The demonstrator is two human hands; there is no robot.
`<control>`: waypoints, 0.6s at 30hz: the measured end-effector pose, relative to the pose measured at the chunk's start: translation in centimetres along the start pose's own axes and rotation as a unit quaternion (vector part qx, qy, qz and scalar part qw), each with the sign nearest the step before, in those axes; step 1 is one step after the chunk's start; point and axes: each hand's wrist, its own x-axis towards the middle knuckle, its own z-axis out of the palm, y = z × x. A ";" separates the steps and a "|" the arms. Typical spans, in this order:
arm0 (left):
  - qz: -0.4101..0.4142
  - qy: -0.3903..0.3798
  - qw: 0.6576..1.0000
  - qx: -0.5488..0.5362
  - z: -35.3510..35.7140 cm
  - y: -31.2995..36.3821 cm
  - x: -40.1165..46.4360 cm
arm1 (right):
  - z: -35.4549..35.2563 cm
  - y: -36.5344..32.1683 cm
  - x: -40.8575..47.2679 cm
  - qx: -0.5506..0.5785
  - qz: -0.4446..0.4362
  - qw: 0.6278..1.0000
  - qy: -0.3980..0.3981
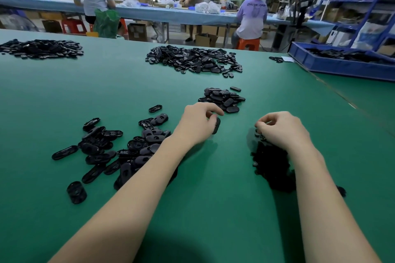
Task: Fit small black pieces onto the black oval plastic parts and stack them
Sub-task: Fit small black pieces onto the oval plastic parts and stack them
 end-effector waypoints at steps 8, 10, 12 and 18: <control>-0.112 -0.068 0.942 -0.308 0.4 0.7 0.0 | -0.1 0.4 -0.2 -0.045 0.053 0.998 -0.004; -0.117 -0.069 0.934 -0.329 0.3 0.8 -0.1 | 0.1 0.4 -0.4 -0.043 0.059 0.997 -0.011; -0.122 -0.068 0.930 -0.341 0.1 0.8 -0.3 | 0.4 0.3 -0.5 -0.038 0.068 0.997 -0.001; -0.136 -0.061 0.921 -0.359 0.1 0.9 -0.4 | 1.0 -0.1 -0.5 -0.040 0.059 0.997 0.010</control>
